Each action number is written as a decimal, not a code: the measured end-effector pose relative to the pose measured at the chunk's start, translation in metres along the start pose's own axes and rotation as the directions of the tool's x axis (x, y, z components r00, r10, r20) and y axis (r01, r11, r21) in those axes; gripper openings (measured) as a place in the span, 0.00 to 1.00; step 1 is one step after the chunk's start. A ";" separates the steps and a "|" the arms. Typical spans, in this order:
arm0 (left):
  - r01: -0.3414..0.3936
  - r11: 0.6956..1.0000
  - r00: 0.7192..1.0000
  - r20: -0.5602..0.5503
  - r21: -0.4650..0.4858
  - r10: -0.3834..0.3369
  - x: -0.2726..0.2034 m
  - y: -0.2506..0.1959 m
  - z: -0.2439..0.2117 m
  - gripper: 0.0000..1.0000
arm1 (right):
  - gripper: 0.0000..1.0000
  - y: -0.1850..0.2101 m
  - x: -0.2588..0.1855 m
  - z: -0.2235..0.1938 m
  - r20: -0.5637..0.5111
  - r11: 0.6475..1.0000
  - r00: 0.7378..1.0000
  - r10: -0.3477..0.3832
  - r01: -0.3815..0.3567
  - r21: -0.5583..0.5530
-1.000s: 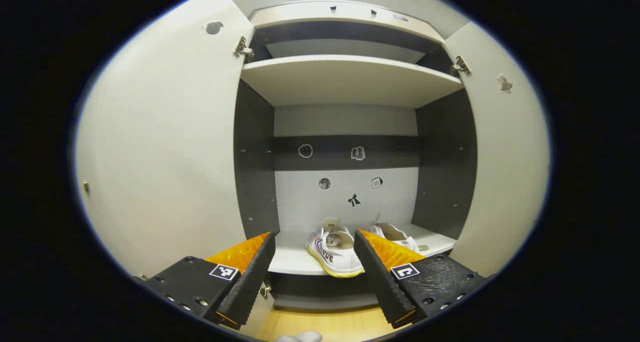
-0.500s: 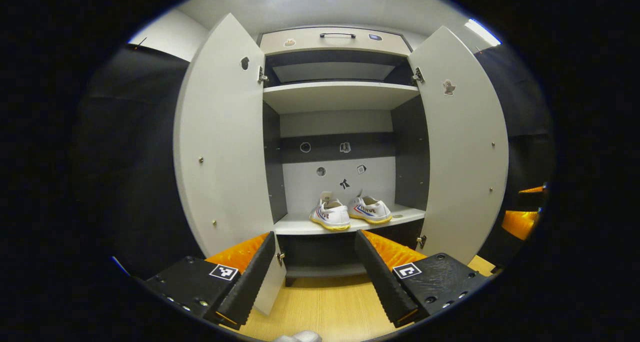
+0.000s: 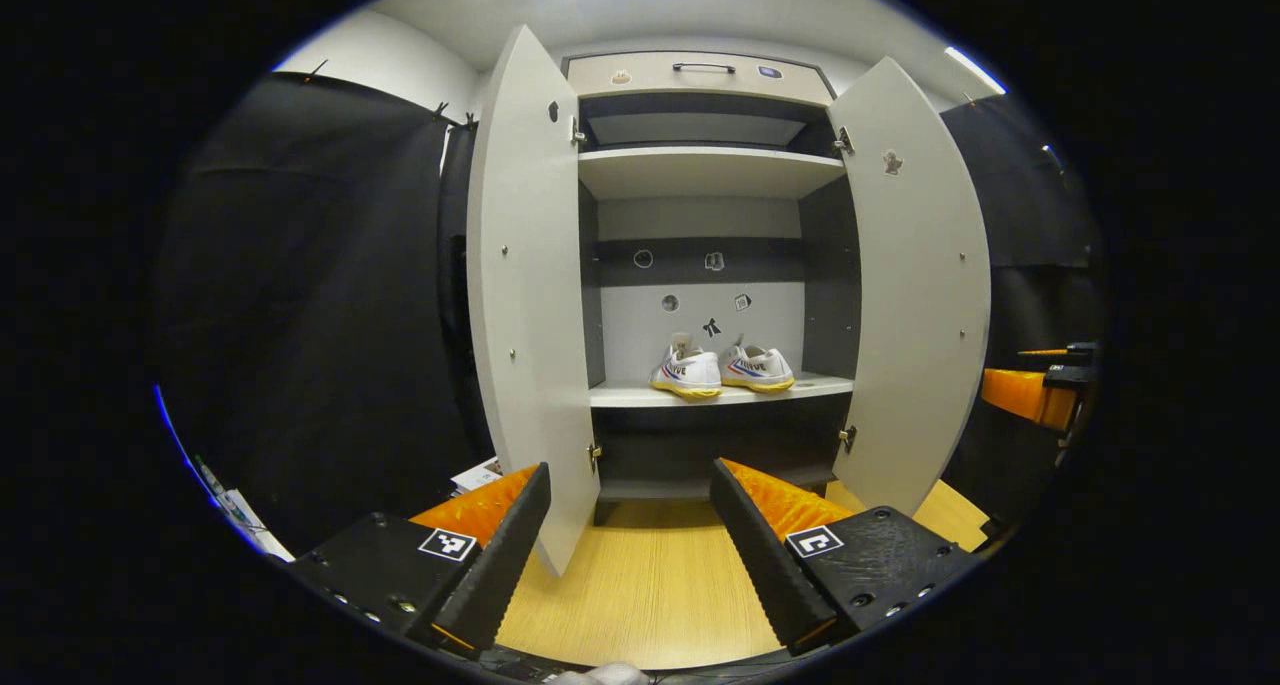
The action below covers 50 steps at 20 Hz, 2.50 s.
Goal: Grab one shoe with the right hand and put it into the shoe cabinet, grab the other shoe with the left hand and put it into the shoe cabinet; then close the right door with the right hand and the left door with the left hand.
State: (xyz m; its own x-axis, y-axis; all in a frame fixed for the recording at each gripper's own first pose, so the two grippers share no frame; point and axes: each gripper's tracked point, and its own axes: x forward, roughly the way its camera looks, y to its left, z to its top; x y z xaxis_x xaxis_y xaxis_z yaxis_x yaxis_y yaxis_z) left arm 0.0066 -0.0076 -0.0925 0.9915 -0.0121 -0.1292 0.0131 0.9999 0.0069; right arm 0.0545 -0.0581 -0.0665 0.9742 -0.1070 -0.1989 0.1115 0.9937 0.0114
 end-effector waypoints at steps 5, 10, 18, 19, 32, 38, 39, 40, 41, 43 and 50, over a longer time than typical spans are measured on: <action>0.001 1.000 1.000 0.016 0.004 -0.001 -0.001 0.001 0.006 0.96 | 1.00 -0.061 0.004 0.023 0.048 0.993 0.992 -0.114 0.114 -0.003; 0.002 1.000 1.000 0.031 0.008 -0.002 0.000 -0.003 0.011 0.96 | 1.00 -0.138 0.021 0.052 0.093 0.967 0.963 -0.253 0.248 0.058; -0.015 1.000 0.999 0.028 0.004 0.015 -0.002 -0.010 0.012 0.96 | 1.00 -0.147 0.067 0.068 0.092 0.976 0.972 -0.214 0.210 0.057; -0.022 1.000 0.999 0.028 0.007 0.022 0.000 -0.008 0.011 0.96 | 0.96 -0.141 0.071 0.070 0.099 0.982 0.978 -0.186 0.182 0.050; -0.022 1.000 1.000 0.016 0.010 0.022 0.011 -0.004 0.009 0.96 | 0.94 -0.081 0.073 0.070 0.082 0.998 0.996 -0.045 0.042 0.044; -0.035 0.999 0.999 0.008 0.023 0.034 0.003 0.009 0.008 0.96 | 0.94 -0.018 0.089 0.073 0.095 0.997 0.993 0.077 -0.079 0.020; -0.043 0.999 0.999 0.009 0.021 0.043 0.002 0.013 0.008 0.96 | 0.94 -0.008 0.094 0.074 0.094 0.995 0.990 0.101 -0.103 0.015; -0.050 0.999 0.999 0.005 0.019 0.050 0.001 0.017 0.007 0.96 | 0.94 0.003 0.098 0.075 0.092 0.991 0.988 0.128 -0.130 0.014; -0.054 0.998 0.999 0.003 0.019 0.054 -0.001 0.020 0.006 0.96 | 0.89 0.014 0.102 0.074 0.087 0.987 0.984 0.157 -0.159 0.019; -0.070 0.997 0.998 0.003 0.022 0.070 -0.004 0.029 0.006 0.96 | 0.90 0.021 0.103 0.078 0.092 0.987 0.984 0.153 -0.157 0.039; -0.124 0.992 0.992 0.024 0.022 0.123 -0.001 0.067 0.012 0.96 | 0.96 0.028 0.080 0.073 0.098 0.991 0.987 0.124 -0.129 0.043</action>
State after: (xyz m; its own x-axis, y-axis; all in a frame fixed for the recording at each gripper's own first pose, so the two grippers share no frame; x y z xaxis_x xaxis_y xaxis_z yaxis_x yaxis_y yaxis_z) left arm 0.0078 0.0597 -0.0796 0.9885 0.1109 -0.1032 -0.1067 0.9933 0.0452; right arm 0.1499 -0.0417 -0.0109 0.9949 0.0145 -0.0994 -0.0066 0.9968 0.0791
